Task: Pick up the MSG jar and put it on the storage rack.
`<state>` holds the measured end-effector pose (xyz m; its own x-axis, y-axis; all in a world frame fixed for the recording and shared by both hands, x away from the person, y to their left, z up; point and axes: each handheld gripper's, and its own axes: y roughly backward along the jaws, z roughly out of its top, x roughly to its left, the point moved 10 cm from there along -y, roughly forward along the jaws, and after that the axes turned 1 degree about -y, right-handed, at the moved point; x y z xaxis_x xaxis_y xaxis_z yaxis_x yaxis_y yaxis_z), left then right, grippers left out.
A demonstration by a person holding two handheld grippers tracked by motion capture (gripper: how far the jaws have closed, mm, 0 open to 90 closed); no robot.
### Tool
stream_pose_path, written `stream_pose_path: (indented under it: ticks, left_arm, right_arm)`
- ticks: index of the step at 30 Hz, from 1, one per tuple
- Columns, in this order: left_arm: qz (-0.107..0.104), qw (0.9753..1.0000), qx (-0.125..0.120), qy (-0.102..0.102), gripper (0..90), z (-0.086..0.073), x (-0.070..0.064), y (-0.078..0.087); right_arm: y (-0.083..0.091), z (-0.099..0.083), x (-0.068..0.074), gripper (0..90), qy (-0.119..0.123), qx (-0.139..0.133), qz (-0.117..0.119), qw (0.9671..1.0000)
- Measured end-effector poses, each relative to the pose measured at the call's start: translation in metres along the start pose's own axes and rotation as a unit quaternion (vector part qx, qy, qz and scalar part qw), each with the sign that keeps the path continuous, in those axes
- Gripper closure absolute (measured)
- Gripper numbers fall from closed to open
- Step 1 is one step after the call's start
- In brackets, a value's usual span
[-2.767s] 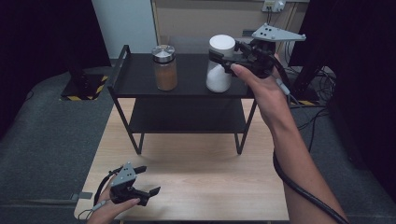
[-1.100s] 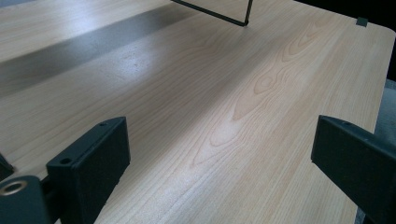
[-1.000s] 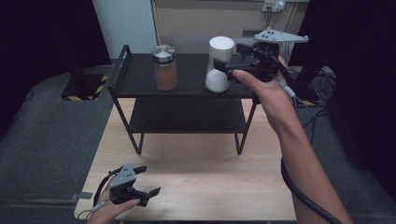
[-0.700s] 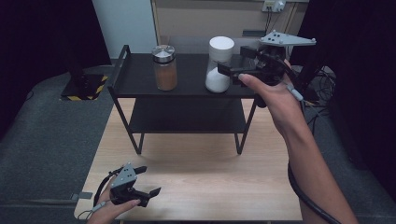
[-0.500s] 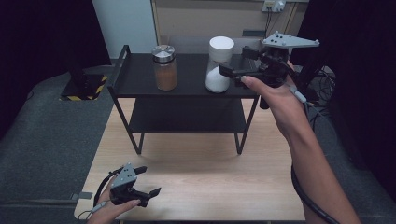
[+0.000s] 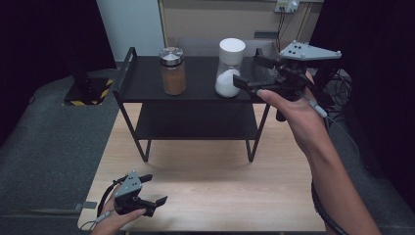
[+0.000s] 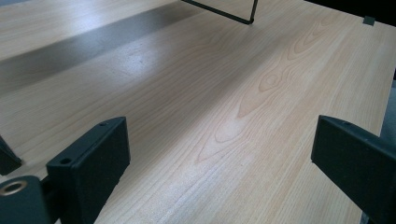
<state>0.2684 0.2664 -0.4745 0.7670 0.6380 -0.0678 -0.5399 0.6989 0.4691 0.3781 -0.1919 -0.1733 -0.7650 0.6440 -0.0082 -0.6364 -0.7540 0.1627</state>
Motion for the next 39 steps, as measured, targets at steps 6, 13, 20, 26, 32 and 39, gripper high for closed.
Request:
stream_pose_path:
  ticks: [6, 13, 20, 26, 32, 39]
  left_arm:
    - [0.003, 1.0000, -0.003, 0.001, 3.2, 0.000, -0.001, 0.000]
    - [0.010, 0.9999, -0.009, 0.007, 3.1, -0.002, 0.000, 0.000]
    - [0.013, 0.9998, -0.012, 0.012, 3.1, -0.005, 0.002, 0.001]
    - [0.018, 0.9996, -0.018, 0.013, 3.1, -0.006, 0.003, 0.001]
    - [0.022, 0.9995, -0.020, 0.012, 3.1, -0.006, 0.002, 0.001]
    - [0.023, 0.9994, -0.024, 0.009, 3.1, -0.005, 0.001, 0.002]
  right_arm:
    - [0.009, -0.007, 0.005, 4.3, 0.002, -0.012, 0.004, 0.9999]
    - [0.018, -0.015, 0.009, 4.0, 0.005, -0.026, 0.011, 0.9996]
    - [0.023, -0.031, 0.015, 3.4, 0.010, -0.039, 0.011, 0.9991]
    - [0.028, -0.046, 0.017, 2.9, 0.017, -0.048, 0.020, 0.9985]
    - [0.031, -0.063, 0.022, 2.2, 0.023, -0.050, 0.025, 0.9982]
    - [0.042, -0.083, 0.023, 2.2, 0.024, -0.063, 0.019, 0.9975]
